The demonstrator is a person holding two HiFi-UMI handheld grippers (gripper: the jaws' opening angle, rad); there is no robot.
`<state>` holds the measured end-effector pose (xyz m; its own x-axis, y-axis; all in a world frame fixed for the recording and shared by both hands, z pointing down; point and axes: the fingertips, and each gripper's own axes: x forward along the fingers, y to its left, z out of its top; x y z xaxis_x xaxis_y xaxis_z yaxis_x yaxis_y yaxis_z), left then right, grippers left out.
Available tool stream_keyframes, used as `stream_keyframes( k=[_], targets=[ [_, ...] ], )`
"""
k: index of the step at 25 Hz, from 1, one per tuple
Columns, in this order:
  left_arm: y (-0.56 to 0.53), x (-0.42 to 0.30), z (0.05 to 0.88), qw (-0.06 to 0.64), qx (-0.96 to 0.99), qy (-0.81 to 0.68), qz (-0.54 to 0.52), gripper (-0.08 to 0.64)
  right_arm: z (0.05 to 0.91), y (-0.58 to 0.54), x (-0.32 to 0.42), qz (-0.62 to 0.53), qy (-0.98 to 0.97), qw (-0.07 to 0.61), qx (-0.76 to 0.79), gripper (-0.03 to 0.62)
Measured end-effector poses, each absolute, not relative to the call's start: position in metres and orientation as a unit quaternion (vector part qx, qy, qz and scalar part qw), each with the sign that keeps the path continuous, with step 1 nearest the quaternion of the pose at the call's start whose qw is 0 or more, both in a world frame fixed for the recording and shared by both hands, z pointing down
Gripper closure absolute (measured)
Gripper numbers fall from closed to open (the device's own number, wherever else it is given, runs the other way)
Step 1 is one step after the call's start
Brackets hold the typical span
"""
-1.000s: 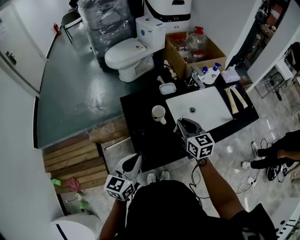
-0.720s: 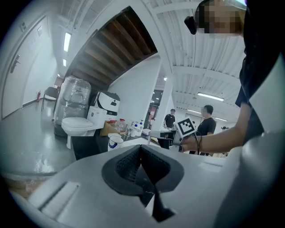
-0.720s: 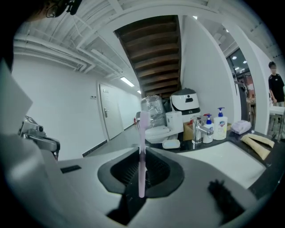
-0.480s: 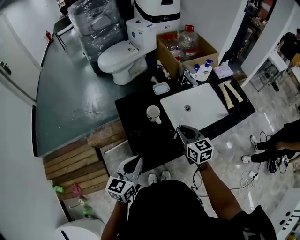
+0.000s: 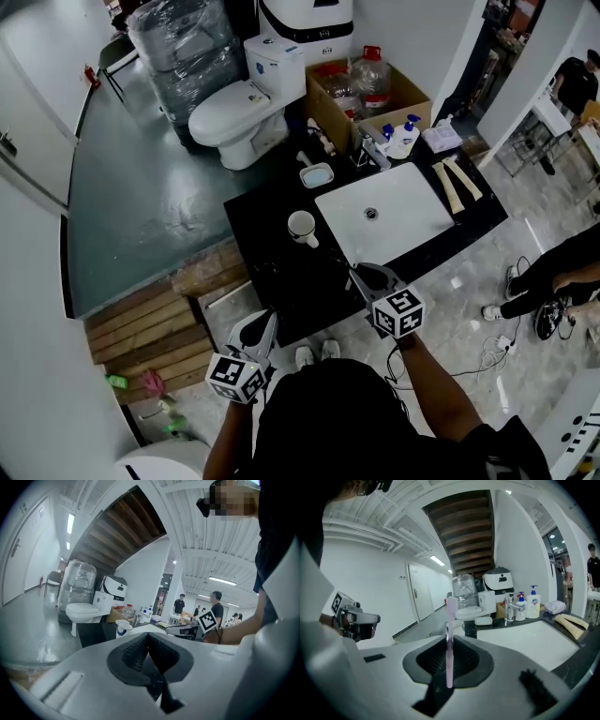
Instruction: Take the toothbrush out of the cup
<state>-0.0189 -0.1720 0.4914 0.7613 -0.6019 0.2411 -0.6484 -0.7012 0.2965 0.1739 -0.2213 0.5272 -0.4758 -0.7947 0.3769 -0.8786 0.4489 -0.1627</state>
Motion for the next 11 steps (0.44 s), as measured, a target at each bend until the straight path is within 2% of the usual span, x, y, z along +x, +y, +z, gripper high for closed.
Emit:
stream_keyframes(
  k=[11],
  targets=[
    [-0.175,-0.011,0.493,0.187,0.922,-0.334,0.064,0.552,0.542,-0.202,0.188,0.191,-0.831,0.126,0.507,0.54]
  ],
)
